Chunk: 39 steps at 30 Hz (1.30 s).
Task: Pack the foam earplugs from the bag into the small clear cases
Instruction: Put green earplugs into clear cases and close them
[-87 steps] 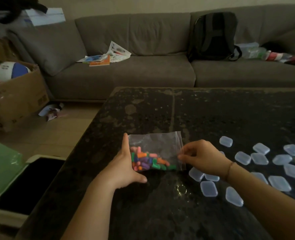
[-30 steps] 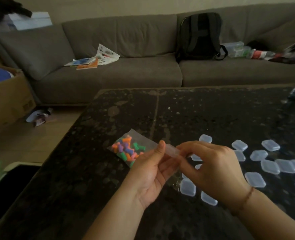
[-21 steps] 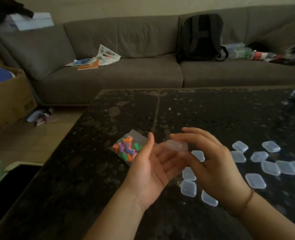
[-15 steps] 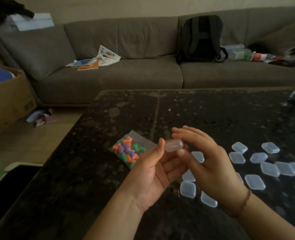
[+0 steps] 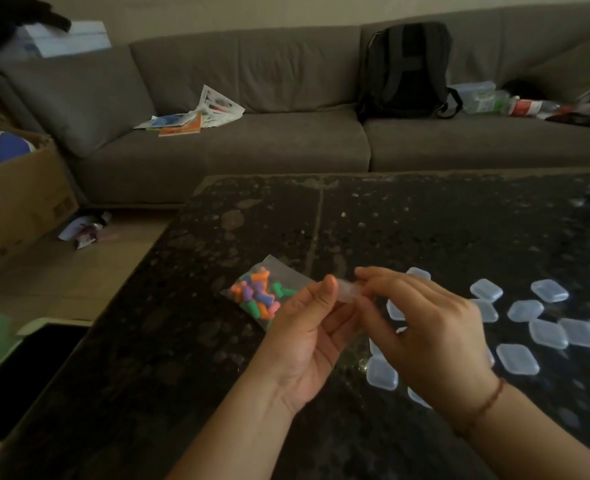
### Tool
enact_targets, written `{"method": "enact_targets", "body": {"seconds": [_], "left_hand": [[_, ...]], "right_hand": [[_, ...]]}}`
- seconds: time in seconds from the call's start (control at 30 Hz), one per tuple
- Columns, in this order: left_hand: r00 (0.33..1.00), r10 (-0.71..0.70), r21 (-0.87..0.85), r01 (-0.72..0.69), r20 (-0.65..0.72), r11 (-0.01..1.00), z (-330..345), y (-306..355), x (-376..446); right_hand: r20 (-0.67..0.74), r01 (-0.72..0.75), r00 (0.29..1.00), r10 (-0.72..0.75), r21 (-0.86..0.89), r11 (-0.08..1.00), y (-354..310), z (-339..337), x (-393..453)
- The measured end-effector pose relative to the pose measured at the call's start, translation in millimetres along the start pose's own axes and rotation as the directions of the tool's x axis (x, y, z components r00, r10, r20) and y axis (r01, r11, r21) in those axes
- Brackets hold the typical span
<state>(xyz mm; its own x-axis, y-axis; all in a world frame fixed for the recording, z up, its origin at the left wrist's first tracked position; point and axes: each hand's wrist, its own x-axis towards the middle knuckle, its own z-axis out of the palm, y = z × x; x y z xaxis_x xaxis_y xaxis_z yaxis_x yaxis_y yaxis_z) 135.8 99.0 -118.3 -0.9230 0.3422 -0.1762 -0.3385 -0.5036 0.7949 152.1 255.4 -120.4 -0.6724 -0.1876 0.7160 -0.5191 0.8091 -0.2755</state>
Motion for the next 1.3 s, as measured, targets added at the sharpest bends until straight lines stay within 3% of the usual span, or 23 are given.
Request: {"method": "enact_targets", "body": {"seconds": [0.23,0.4,0.5,0.57,0.67,0.73,0.8,0.87,0.93,1.0,1.13,1.3], "left_hand": [[1.0,0.004,0.035,-0.005,0.008,0.999,-1.9,-1.9,1.0],[0.999,0.017,0.126,-0.02,0.03,0.992,-6.8,4.8,0.4],[0.991,-0.094,0.298,0.061,0.099,0.953,-12.1,11.7,-4.6],[0.97,-0.201,0.375,0.136,0.139,0.917,-18.1,15.3,-7.1],[0.97,-0.228,0.352,0.183,0.089,0.918,-31.0,23.6,-7.2],[0.988,-0.156,0.264,0.154,-0.014,0.952,-42.5,33.0,-5.1],[0.987,-0.07,0.157,0.093,-0.143,0.983,-54.2,44.5,-3.0],[0.968,0.003,0.094,0.021,-0.251,0.995,-63.0,54.0,-3.0],[0.941,0.034,0.034,-0.024,-0.338,0.999,-69.2,60.2,-4.3],[0.922,0.02,-0.026,-0.033,-0.388,0.999,-73.1,62.9,-5.0],[0.907,-0.014,-0.048,-0.007,-0.421,0.999,-73.9,64.3,-7.9],[0.882,-0.036,-0.108,-0.017,-0.469,0.994,-73.8,66.4,-9.6]], "right_hand": [[-0.011,-0.036,0.999,0.036,0.0,0.999,-2.1,-0.4,-0.3],[-0.018,-0.11,0.993,0.113,0.118,0.987,-3.4,-0.3,0.8],[-0.007,-0.257,0.964,0.267,0.253,0.933,-2.3,-1.5,2.7],[0.074,-0.305,0.952,0.297,0.292,0.906,-0.9,0.1,3.9],[0.197,-0.305,0.949,0.248,0.367,0.879,-4.0,3.7,5.2],[0.168,-0.315,0.948,0.271,0.371,0.873,-6.3,4.3,5.8],[0.172,-0.373,0.927,0.334,0.331,0.867,-7.6,4.8,5.8],[0.34,-0.432,0.868,0.361,0.164,0.887,-5.3,11.6,4.1],[0.537,-0.404,0.754,0.378,-0.073,0.912,-3.7,22.5,1.2],[0.602,-0.384,0.697,0.39,-0.146,0.912,-4.2,32.7,1.0],[0.657,-0.326,0.661,0.363,-0.184,0.927,-10.3,55.9,3.4],[0.62,-0.269,0.687,0.379,-0.268,0.925,-17.7,72.5,8.8]]}}
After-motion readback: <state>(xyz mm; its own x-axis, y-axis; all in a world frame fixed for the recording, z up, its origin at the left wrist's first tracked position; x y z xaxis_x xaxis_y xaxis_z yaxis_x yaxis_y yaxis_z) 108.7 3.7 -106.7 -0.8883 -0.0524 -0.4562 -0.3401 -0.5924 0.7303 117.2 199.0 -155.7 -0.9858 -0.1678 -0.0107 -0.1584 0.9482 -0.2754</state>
